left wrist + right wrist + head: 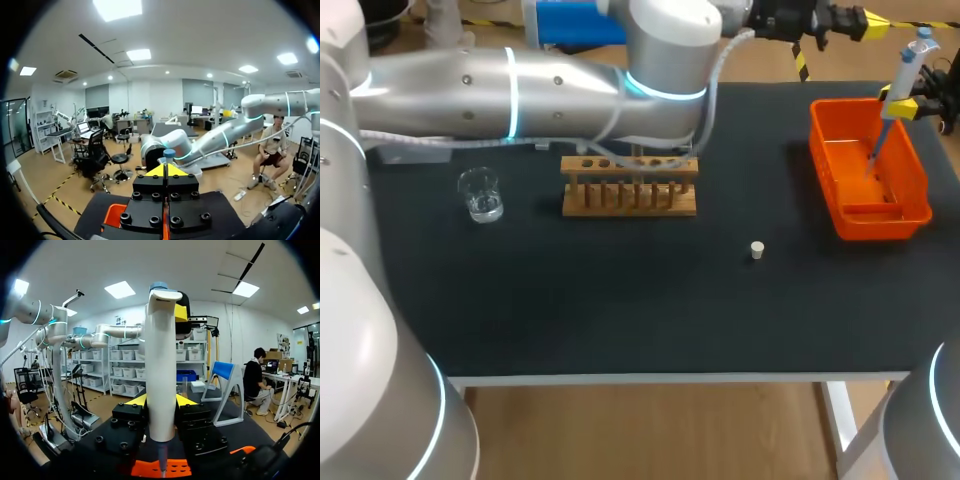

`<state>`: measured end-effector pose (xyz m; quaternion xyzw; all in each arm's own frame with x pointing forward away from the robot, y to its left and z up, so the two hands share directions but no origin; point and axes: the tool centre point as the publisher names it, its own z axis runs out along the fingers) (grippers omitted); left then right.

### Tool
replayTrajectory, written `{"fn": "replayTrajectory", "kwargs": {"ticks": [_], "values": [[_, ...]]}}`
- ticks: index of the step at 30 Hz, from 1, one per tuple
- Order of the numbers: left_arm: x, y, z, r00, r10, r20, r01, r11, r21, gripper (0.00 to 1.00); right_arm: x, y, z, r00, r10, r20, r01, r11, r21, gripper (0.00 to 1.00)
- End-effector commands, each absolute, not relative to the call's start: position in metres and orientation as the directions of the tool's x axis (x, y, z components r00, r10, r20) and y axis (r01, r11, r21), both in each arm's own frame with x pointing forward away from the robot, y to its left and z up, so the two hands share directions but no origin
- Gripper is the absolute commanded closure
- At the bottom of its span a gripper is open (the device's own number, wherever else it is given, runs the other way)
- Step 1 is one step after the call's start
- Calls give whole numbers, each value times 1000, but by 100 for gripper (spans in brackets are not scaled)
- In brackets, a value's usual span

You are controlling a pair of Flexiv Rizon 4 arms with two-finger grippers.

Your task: Invert the test tube, pick up the pipette, mount the tip to pipette, aspirate from beaker and dispense into the tube, eject the tip, return the pipette, and cap with the stopper.

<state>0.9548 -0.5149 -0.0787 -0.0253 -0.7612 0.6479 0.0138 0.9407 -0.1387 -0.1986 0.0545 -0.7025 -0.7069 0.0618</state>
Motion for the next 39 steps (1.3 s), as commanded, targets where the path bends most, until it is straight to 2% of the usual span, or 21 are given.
{"fn": "replayTrajectory", "kwargs": {"ticks": [1,39], "values": [[951,-532,-86,-1000,24,-14,17,112,-994,100,943,-141,-199,-985,-170,9,10,-6,1000,100],[932,-554,-96,-999,-36,-17,15,81,-997,100,943,-141,-199,-985,-170,9,10,-6,1000,100]]}}
